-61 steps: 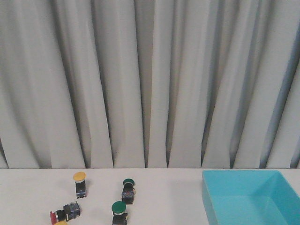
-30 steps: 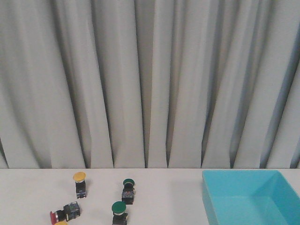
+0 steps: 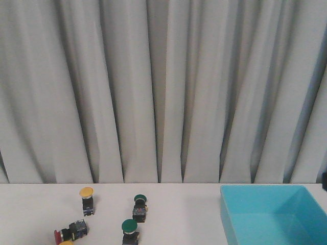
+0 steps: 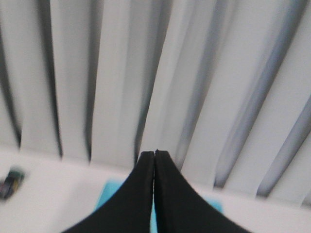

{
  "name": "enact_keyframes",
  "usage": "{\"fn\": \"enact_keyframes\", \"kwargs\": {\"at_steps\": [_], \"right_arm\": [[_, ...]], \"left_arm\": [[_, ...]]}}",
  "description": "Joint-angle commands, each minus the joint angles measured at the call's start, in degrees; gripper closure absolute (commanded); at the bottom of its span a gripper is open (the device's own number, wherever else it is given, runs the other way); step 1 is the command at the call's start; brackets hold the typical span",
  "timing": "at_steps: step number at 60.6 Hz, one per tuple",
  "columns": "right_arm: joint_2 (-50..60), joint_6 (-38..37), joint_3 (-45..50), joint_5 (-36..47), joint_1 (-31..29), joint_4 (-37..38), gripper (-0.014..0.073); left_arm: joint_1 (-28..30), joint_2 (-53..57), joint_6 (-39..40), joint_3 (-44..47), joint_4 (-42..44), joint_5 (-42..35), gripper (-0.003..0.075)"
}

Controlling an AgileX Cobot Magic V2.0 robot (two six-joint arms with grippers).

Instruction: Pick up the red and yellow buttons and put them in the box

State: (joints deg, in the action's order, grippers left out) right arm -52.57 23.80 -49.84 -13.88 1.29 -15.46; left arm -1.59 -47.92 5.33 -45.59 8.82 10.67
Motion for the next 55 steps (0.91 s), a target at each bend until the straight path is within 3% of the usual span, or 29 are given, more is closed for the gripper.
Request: {"fn": "enact_keyframes", "kwargs": {"at_steps": [1,10,17,28,34,41,55], "right_arm": [[-1.71,-0.44,-1.59,-0.41,-0.08,-1.04,0.0599],[-2.59,-4.01,-1.99,-0.62,-0.15,-0.62,0.0582],[-3.34,-4.84,-3.59,-1.44,-0.01,0.24,0.0493],[-4.56,-4.94,-5.23,-5.54,-0.02,1.20,0.0154],[-4.56,-4.95,-5.23,-7.69,-0.07,0.63,-0.0004],[-4.56,-5.07,-5.23,-8.09,-0.07,-0.11,-0.0075],[-4.56,-4.87,-5.23,-6.83,-0.07,0.37,-0.0050]], "left_arm": [[-0.47,-2.03,2.70,-2.20,-0.62,-0.42,0.0726],[-0.47,-3.35,2.30,-2.61,-0.05,-0.42,0.0691],[-0.47,-3.72,0.53,-5.61,-0.20,0.93,0.0566],[-0.47,-6.09,0.99,-13.30,-3.55,6.30,0.0224],[-0.53,-8.62,0.80,-16.36,-5.61,10.62,0.0099],[-2.31,-12.46,0.80,-18.81,-5.61,15.46,0.0085],[-12.10,-23.35,-7.94,-26.02,-12.33,29.45,0.0165]]}}
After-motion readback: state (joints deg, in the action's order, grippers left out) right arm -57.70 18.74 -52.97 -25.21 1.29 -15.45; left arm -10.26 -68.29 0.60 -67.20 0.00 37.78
